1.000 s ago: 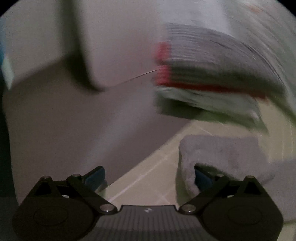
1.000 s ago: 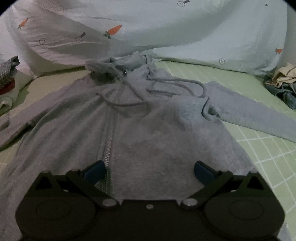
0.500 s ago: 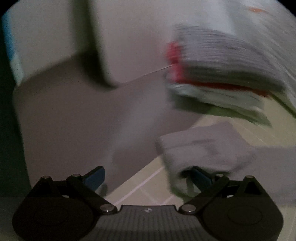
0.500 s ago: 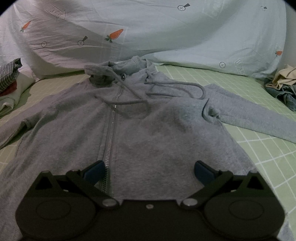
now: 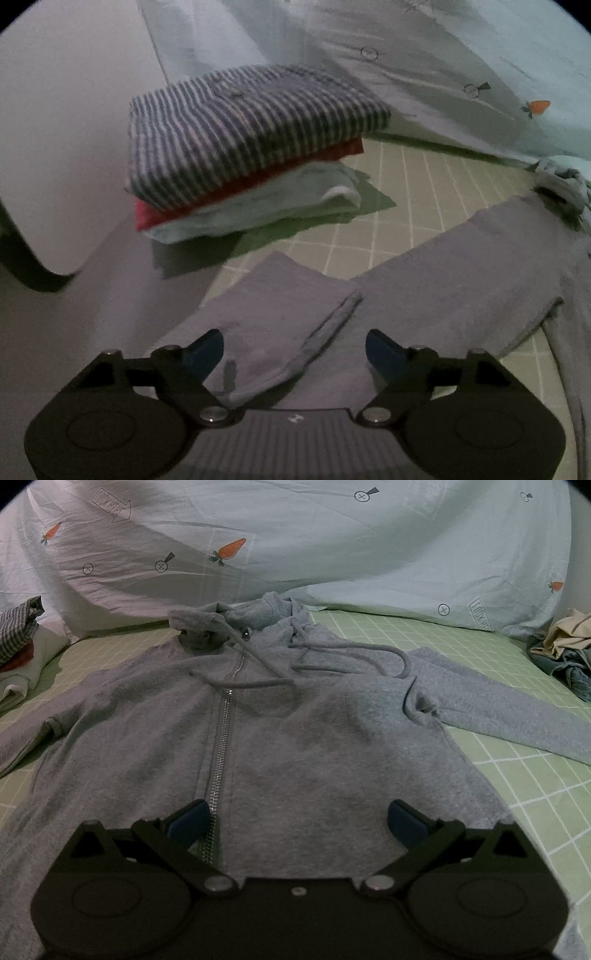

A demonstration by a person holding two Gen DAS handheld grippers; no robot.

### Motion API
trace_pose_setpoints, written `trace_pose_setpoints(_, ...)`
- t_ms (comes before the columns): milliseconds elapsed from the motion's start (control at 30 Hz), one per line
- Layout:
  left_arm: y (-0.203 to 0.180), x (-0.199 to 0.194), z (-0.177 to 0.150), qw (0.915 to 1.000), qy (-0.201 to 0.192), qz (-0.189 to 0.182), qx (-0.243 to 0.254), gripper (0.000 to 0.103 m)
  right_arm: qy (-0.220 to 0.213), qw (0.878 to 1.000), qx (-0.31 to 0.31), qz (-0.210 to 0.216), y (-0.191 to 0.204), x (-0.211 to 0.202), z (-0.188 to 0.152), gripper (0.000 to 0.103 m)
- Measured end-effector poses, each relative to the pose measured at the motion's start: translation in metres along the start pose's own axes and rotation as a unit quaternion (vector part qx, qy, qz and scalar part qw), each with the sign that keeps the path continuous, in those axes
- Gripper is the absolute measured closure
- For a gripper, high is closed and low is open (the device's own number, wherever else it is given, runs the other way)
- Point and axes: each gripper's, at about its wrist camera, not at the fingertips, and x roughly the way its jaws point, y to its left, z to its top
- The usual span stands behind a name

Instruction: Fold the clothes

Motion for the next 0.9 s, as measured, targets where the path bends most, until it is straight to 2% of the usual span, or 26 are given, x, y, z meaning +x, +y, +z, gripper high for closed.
trace_pose_setpoints(67, 0.001, 0.009, 0.002, 0.9998, 0.014, 0.009, -0.007, 0.036, 0.000, 1.000, 0.000, 0.001, -0.001, 0.000, 0.000, 0.000)
trace_pose_setpoints(133, 0.005, 0.011, 0.003, 0.9993, 0.023, 0.020, -0.020, 0.044, 0.000, 1.000, 0.000, 0.001, -0.001, -0.001, 0.000, 0.000)
trace_pose_setpoints(167, 0.009, 0.011, 0.002, 0.9990, 0.025, 0.023, -0.030, 0.045, 0.000, 1.000, -0.001, 0.001, -0.001, -0.001, 0.000, 0.000)
trace_pose_setpoints(233, 0.020, 0.010, 0.000, 0.9979, 0.024, 0.018, -0.058, 0.054, 0.000, 1.000, -0.001, 0.001, -0.001, 0.000, 0.000, 0.000)
trace_pose_setpoints(300, 0.029, 0.009, -0.002, 0.9962, 0.022, 0.022, -0.081, 0.074, 0.000, 1.000, -0.001, 0.001, -0.001, 0.000, 0.000, 0.000)
trace_pose_setpoints(333, 0.034, 0.008, -0.002, 0.9951, 0.019, 0.032, -0.092, 0.088, 0.000, 1.000, -0.001, 0.001, -0.001, 0.000, -0.001, 0.000)
trace_pose_setpoints(400, 0.046, 0.005, -0.003, 0.9913, 0.010, 0.048, -0.123, 0.089, 0.000, 1.000, -0.001, 0.001, -0.001, 0.000, -0.001, 0.000)
trace_pose_setpoints(467, 0.062, -0.002, -0.006, 0.9839, -0.004, 0.065, -0.166, 0.090, 0.000, 1.000, -0.001, 0.002, -0.001, 0.000, -0.001, 0.000)
trace_pose_setpoints(667, 0.120, -0.031, -0.023, 0.9485, -0.027, 0.137, -0.284, 0.090, 0.000, 1.000, -0.001, 0.002, -0.001, 0.000, -0.001, 0.000)
trace_pose_setpoints(767, 0.141, -0.039, -0.038, 0.9361, -0.015, 0.158, -0.314, 0.090, 0.000, 1.000, 0.000, 0.001, 0.000, 0.000, -0.001, 0.000)
trace_pose_setpoints(900, 0.147, -0.040, -0.058, 0.9263, 0.018, 0.160, -0.341, 0.085, 0.000, 1.000, 0.000, 0.001, 0.000, 0.000, -0.001, 0.000)
